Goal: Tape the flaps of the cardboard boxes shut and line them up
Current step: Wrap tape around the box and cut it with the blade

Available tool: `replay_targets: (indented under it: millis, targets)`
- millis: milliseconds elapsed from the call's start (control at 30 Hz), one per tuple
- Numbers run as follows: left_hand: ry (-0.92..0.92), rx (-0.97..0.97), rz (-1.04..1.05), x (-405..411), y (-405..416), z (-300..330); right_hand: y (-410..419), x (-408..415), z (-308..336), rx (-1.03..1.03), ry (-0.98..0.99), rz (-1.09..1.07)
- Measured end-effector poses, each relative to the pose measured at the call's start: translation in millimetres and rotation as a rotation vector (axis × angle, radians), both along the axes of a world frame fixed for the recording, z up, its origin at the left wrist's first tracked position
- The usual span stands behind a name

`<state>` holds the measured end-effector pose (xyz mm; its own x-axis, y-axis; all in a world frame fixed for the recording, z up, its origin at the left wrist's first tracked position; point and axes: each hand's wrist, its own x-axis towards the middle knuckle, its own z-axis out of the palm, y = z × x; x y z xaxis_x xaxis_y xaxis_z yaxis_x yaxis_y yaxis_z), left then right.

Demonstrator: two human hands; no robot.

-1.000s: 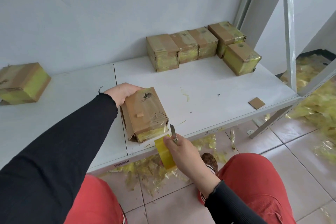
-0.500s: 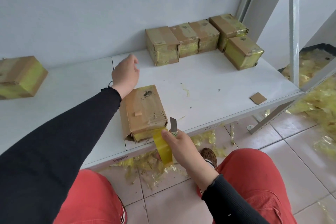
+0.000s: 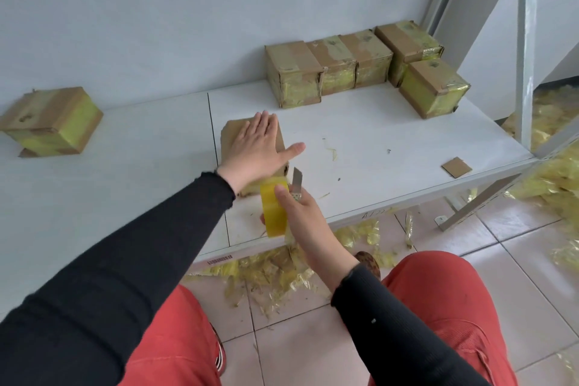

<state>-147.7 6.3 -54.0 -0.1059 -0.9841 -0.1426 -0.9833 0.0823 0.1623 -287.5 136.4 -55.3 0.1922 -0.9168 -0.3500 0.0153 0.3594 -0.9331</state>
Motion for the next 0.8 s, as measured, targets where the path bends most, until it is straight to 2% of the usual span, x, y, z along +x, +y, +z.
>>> replay_targets:
  millis: [133,333,433,500,533,600,667,733,767,800]
  targets:
    - [-0.009,0.082,-0.023,10,-30,13,-9,14,-2,-0.03,0.011,0.071]
    - [-0.046,-0.112,-0.005,5,-20,-4,-6,16,-14,-0.047,0.02,-0.021]
    - [-0.038,-0.137,0.0,3,-20,-3,-8,19,-10,0.001,0.033,0.011]
    - [-0.044,-0.086,-0.012,4,-19,4,-7,19,-6,0.028,-0.003,0.014]
    - [-0.005,-0.036,-0.026,5,-19,11,-6,19,-5,0.037,-0.022,0.007]
    - [0.212,0.0,-0.036,10,-16,28,-4,18,-4,0.05,-0.057,-0.016]
    - [0.426,-0.183,0.01,19,-5,38,-4,17,-4,0.064,-0.076,-0.028]
    - [0.479,-0.436,0.116,24,26,32,-3,16,-3,0.078,-0.051,-0.012]
    - [0.495,-0.452,0.188,24,48,26,-4,14,-4,0.068,0.013,0.014]
    - [0.506,-0.377,0.255,23,69,16,-4,11,-5,0.045,0.1,0.049]
